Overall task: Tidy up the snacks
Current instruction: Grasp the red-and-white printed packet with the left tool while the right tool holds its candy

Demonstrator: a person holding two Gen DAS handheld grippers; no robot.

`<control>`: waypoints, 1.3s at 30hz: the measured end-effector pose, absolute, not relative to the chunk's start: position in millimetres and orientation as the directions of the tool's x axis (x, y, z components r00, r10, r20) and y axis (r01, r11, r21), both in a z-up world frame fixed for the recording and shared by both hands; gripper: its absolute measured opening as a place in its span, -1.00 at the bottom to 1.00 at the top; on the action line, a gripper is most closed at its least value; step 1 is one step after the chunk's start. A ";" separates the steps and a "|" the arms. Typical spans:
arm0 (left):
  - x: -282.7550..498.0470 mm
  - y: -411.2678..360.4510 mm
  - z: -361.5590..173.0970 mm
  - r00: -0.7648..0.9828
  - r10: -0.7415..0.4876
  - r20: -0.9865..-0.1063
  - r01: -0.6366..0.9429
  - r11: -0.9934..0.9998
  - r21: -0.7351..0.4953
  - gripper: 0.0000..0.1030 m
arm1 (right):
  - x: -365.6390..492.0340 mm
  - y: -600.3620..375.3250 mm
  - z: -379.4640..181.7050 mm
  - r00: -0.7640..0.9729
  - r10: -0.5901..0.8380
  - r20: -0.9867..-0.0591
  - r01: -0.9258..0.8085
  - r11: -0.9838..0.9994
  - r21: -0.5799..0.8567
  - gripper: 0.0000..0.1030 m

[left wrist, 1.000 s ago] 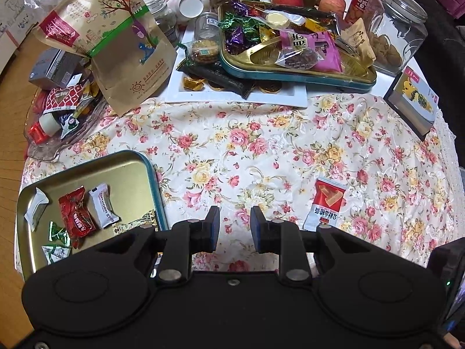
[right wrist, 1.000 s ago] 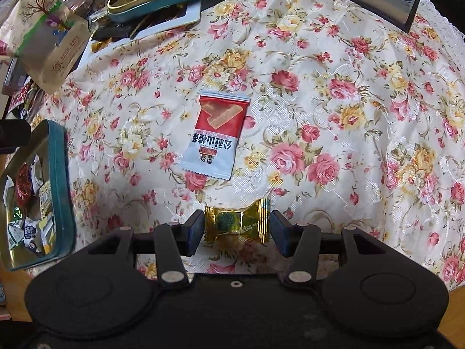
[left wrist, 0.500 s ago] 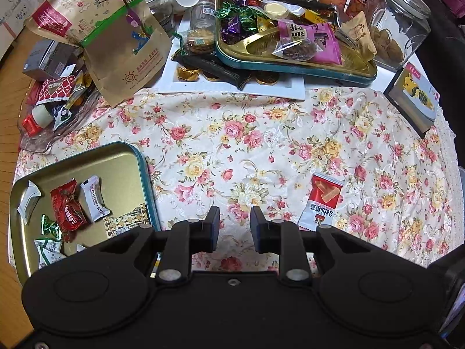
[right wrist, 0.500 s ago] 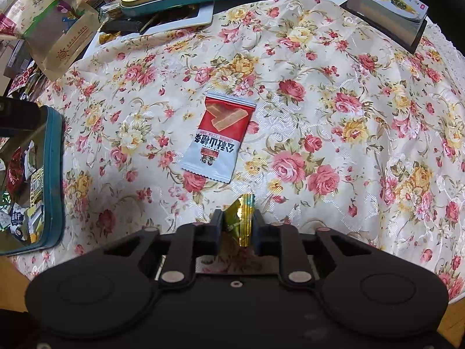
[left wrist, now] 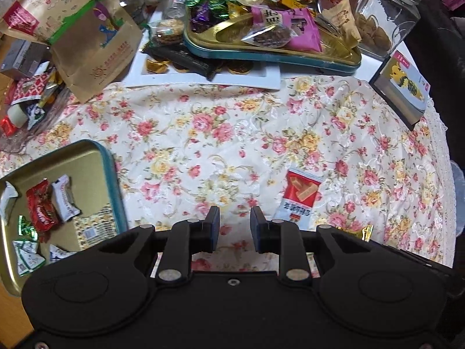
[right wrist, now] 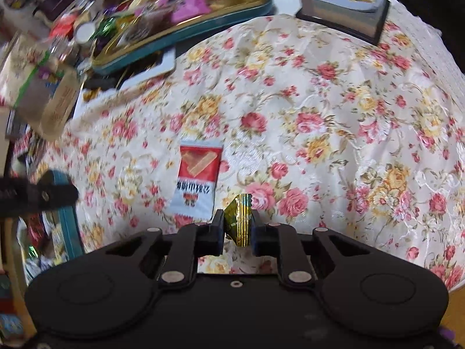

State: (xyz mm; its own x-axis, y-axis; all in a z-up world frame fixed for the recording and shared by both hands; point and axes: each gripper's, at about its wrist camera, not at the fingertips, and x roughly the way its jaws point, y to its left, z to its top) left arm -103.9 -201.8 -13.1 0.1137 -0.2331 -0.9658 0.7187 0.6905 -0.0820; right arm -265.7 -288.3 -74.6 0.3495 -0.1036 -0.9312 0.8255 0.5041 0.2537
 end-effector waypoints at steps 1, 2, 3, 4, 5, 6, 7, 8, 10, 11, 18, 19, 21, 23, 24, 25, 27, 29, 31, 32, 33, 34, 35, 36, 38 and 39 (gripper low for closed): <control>-105.2 -204.7 -15.4 0.100 -0.238 -0.966 0.717 0.691 -0.096 -0.34 | -267.6 -292.3 -71.9 0.353 -0.104 -0.930 0.835 0.484 0.262 -0.64; -106.7 -208.0 -18.3 0.085 -0.242 -0.967 0.714 0.692 -0.111 -0.34 | -269.5 -295.9 -68.2 0.357 -0.109 -0.928 0.844 0.464 0.270 -0.63; -108.2 -211.1 -21.2 0.071 -0.244 -0.967 0.710 0.693 -0.122 -0.34 | -271.0 -299.1 -64.1 0.358 -0.118 -0.926 0.851 0.449 0.272 -0.64; -110.3 -214.8 -25.0 0.058 -0.244 -0.968 0.707 0.695 -0.133 -0.34 | -272.2 -302.1 -59.8 0.355 -0.131 -0.926 0.859 0.437 0.267 -0.64; -112.2 -217.9 -28.6 0.048 -0.241 -0.969 0.704 0.696 -0.139 -0.34 | -273.7 -305.1 -54.7 0.350 -0.150 -0.925 0.867 0.425 0.259 -0.63; -114.2 -221.3 -32.2 0.041 -0.238 -0.970 0.702 0.698 -0.141 -0.35 | -275.2 -307.9 -49.8 0.348 -0.170 -0.922 0.874 0.414 0.254 -0.63; -116.4 -224.7 -36.0 0.037 -0.234 -0.972 0.699 0.701 -0.142 -0.34 | -276.8 -310.4 -44.6 0.347 -0.190 -0.919 0.880 0.404 0.248 -0.63; -119.5 -229.0 -40.6 0.032 -0.228 -0.973 0.698 0.702 -0.141 -0.35 | -279.2 -313.7 -39.0 0.346 -0.209 -0.915 0.886 0.394 0.245 -0.63; -124.6 -235.6 -48.3 0.028 -0.217 -0.976 0.695 0.706 -0.137 -0.35 | -283.6 -320.2 -30.1 0.348 -0.236 -0.907 0.897 0.367 0.248 -0.63; -127.8 -239.1 -51.9 0.029 -0.216 -0.976 0.695 0.706 -0.136 -0.35 | -286.2 -323.4 -26.4 0.350 -0.243 -0.905 0.901 0.351 0.254 -0.63; -147.3 -260.4 -65.3 0.109 -0.232 -0.967 0.743 0.665 -0.076 -0.35 | -305.9 -340.6 -6.7 0.394 -0.259 -0.882 0.906 0.272 0.324 -0.63; -149.0 -262.4 -67.2 0.110 -0.238 -0.965 0.748 0.659 -0.077 -0.35 | -307.8 -342.0 -5.3 0.400 -0.262 -0.879 0.905 0.268 0.332 -0.63; -152.1 -265.8 -71.5 0.101 -0.244 -0.964 0.760 0.645 -0.084 -0.35 | -310.7 -344.1 -2.7 0.405 -0.268 -0.874 0.905 0.256 0.340 -0.63; -155.4 -269.3 -77.2 0.103 -0.227 -0.968 0.771 0.633 -0.067 -0.35 | -312.9 -345.8 -1.2 0.407 -0.272 -0.872 0.905 0.249 0.345 -0.63; -156.9 -270.1 -80.1 0.111 -0.220 -0.969 0.772 0.633 -0.055 -0.35 | -314.4 -345.7 -0.8 0.409 -0.273 -0.871 0.905 0.246 0.348 -0.63; -158.2 -270.9 -83.8 0.121 -0.212 -0.970 0.773 0.633 -0.041 -0.35 | -315.1 -345.9 -0.2 0.411 -0.272 -0.870 0.904 0.244 0.351 -0.63; -161.1 -271.7 -87.0 0.163 -0.207 -0.965 0.775 0.631 -0.005 -0.32 | -315.6 -345.5 0.7 0.418 -0.268 -0.868 0.901 0.247 0.358 -0.63; -163.8 -273.2 -88.5 0.193 -0.211 -0.958 0.782 0.623 0.021 -0.29 | -315.2 -344.2 1.8 0.423 -0.265 -0.867 0.898 0.251 0.361 -0.63; -165.2 -274.3 -90.7 0.204 -0.208 -0.957 0.789 0.613 0.035 -0.16 | -314.1 -342.8 2.3 0.429 -0.260 -0.865 0.895 0.257 0.366 -0.63; -165.6 -274.6 -91.0 0.209 -0.210 -0.955 0.791 0.610 0.039 -0.15 | -313.6 -342.5 2.5 0.431 -0.258 -0.865 0.893 0.258 0.368 -0.63; -165.8 -275.1 -91.6 0.212 -0.208 -0.955 0.791 0.611 0.043 -0.12 | -313.1 -342.4 2.4 0.432 -0.256 -0.865 0.892 0.259 0.370 -0.63; -165.5 -276.1 -92.3 0.214 -0.205 -0.955 0.790 0.611 0.046 -0.09 | -312.4 -342.2 2.4 0.433 -0.254 -0.865 0.892 0.259 0.371 -0.63; -165.3 -276.8 -92.6 0.217 -0.202 -0.955 0.789 0.612 0.050 -0.08 | -311.9 -342.3 2.2 0.433 -0.253 -0.865 0.892 0.258 0.371 -0.63; -164.8 -277.3 -93.3 0.220 -0.201 -0.955 0.788 0.613 0.052 -0.05 | -311.6 -342.4 2.1 0.433 -0.252 -0.865 0.892 0.257 0.372 -0.63; -164.5 -279.9 -95.9 0.216 -0.200 -0.956 0.784 0.618 0.048 -0.02 | -311.5 -343.0 2.3 0.435 -0.251 -0.865 0.892 0.253 0.374 -0.63; -163.9 -280.7 -97.3 0.211 -0.200 -0.957 0.782 0.622 0.043 0.00 | -311.9 -343.6 2.7 0.436 -0.251 -0.864 0.891 0.252 0.377 -0.63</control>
State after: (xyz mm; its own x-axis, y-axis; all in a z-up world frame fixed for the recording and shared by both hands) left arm -163.9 -280.7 -97.3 0.2110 -0.2001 -0.9568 0.7821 0.6217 0.0425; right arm -311.9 -343.6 2.7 0.4360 -0.2512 -0.8642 0.8915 0.2519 0.3766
